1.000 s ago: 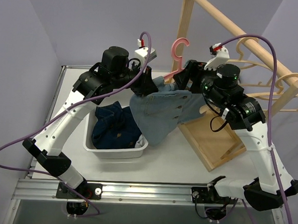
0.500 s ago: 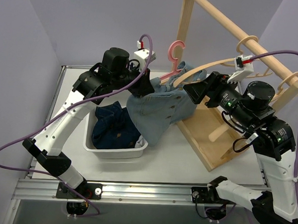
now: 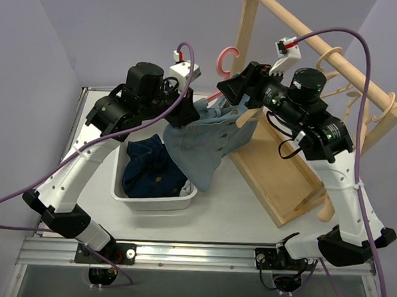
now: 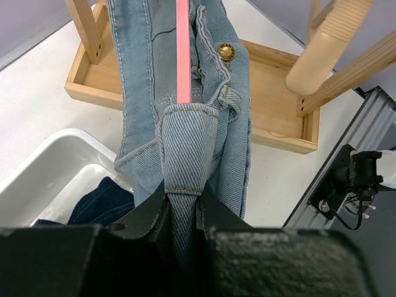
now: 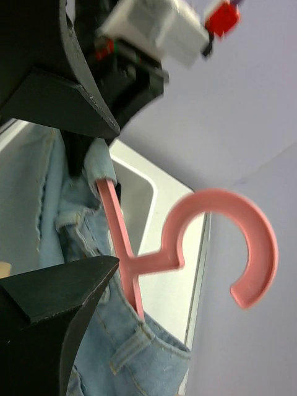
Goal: Remove the skirt from the hanger
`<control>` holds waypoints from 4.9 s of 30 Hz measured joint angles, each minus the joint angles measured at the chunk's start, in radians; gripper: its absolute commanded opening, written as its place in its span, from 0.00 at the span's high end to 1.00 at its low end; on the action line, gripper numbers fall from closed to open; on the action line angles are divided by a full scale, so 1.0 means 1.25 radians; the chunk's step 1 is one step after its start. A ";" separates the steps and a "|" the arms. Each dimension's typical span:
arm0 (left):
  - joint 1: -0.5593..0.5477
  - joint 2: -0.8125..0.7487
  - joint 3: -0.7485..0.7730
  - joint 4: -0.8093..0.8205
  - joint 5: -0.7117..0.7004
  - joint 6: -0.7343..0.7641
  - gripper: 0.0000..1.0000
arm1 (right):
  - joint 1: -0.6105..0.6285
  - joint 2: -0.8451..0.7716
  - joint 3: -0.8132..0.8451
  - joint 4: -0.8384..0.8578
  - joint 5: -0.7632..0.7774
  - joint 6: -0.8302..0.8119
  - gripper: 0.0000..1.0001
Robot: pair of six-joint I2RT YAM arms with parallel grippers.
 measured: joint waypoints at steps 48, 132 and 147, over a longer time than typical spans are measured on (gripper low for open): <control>0.016 -0.071 -0.014 0.136 0.209 -0.050 0.06 | 0.005 0.000 -0.179 0.090 0.061 -0.146 1.00; 0.132 -0.305 -0.353 0.262 0.115 -0.128 0.98 | -0.142 -0.065 -0.161 0.098 0.142 0.217 1.00; 0.165 -0.132 -0.233 0.309 0.208 -0.209 0.98 | -0.147 -0.037 -0.099 0.267 -0.088 0.360 1.00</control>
